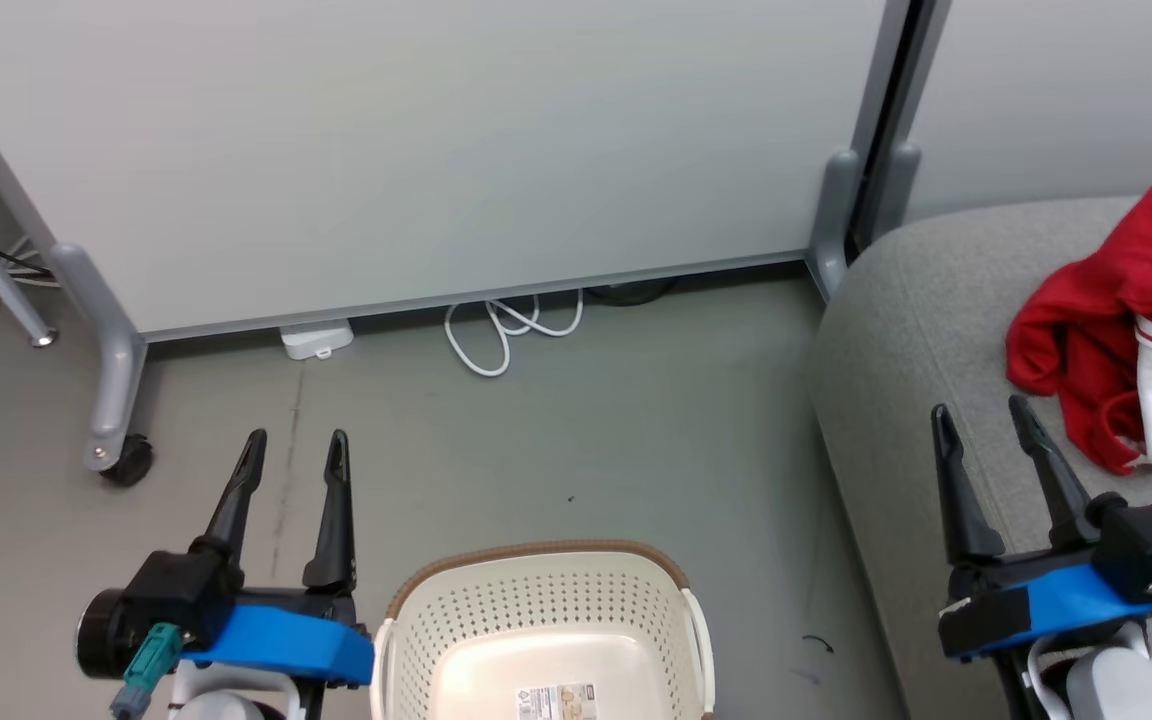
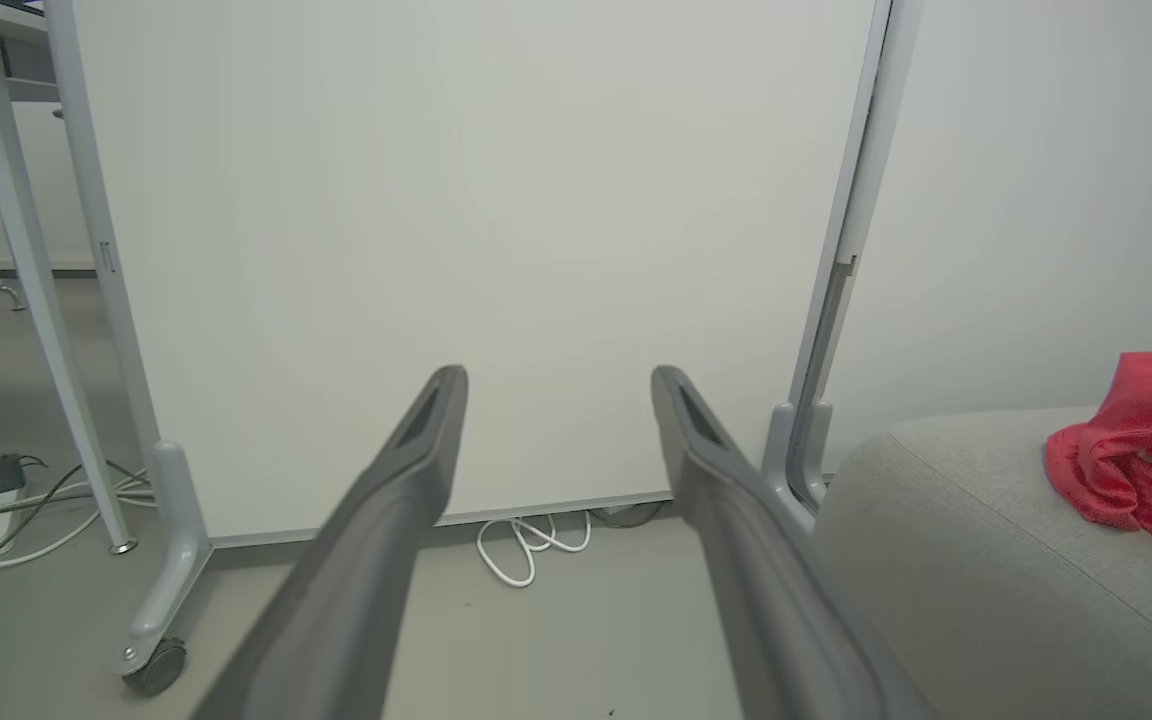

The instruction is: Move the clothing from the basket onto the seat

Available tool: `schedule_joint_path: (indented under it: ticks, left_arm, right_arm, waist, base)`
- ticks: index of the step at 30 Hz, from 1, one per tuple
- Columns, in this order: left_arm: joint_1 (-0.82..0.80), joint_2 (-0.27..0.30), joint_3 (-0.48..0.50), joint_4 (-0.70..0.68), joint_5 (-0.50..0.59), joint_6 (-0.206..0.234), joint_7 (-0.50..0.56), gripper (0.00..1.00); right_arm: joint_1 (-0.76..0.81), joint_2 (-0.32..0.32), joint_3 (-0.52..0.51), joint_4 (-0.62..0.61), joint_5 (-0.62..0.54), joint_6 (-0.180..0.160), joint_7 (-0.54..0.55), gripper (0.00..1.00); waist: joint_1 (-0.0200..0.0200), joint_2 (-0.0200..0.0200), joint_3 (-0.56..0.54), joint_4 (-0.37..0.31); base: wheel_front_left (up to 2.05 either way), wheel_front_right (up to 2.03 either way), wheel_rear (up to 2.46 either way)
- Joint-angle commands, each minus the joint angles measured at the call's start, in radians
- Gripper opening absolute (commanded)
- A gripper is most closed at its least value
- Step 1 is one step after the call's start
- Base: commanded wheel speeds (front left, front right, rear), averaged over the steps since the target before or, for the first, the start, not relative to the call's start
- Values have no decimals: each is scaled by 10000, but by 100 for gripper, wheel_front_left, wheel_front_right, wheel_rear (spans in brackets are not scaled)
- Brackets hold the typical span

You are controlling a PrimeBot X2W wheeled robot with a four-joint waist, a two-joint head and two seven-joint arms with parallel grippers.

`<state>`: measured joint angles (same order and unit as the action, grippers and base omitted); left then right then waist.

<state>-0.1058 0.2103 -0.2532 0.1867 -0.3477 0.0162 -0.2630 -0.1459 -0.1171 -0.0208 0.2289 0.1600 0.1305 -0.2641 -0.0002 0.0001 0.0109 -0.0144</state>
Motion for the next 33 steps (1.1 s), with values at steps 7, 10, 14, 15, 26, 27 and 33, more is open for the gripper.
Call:
schedule_joint_path:
  ticks: [7,10,14,15,26,27,33]
  left_arm:
    - [627,-452,1124,36,540,-277,-26,100]
    - [799,-564,1419,47,777,-417,-26,100]
    - [1000,-666,1606,203,1126,-562,-24,100]
    - [1031,-705,1628,246,1183,-610,-26,100]
    - [1126,-836,1654,713,1643,-954,-26,100]
    - [1127,-854,1667,733,1661,-961,-25,100]
    - [1135,-902,1729,891,1804,-1010,-25,100]
  right_arm:
    - [685,285,221,-318,-208,5,-3,100]
    - [888,344,343,-396,-259,5,-5,100]
    - [1172,431,408,-449,-311,5,-3,100]
    - [1236,455,432,-454,-308,5,-3,100]
    - [1663,592,539,-379,-423,5,-3,100]
    - [1682,602,546,-361,-434,5,-3,100]
    - [1744,637,536,-308,-451,5,-3,100]
  waist:
    - [2,-1,-362,410]
    - [2,-1,-405,476]
    - [2,-1,-474,537]
    - [2,-1,-488,553]
    - [2,-1,-591,590]
    - [2,-1,-596,585]
    - [2,-1,-601,560]
  base:
    - [0,0,0]
    - [0,0,0]
    - [0,0,0]
    - [0,0,0]
    - [0,0,0]
    - [0,0,0]
    - [0,0,0]
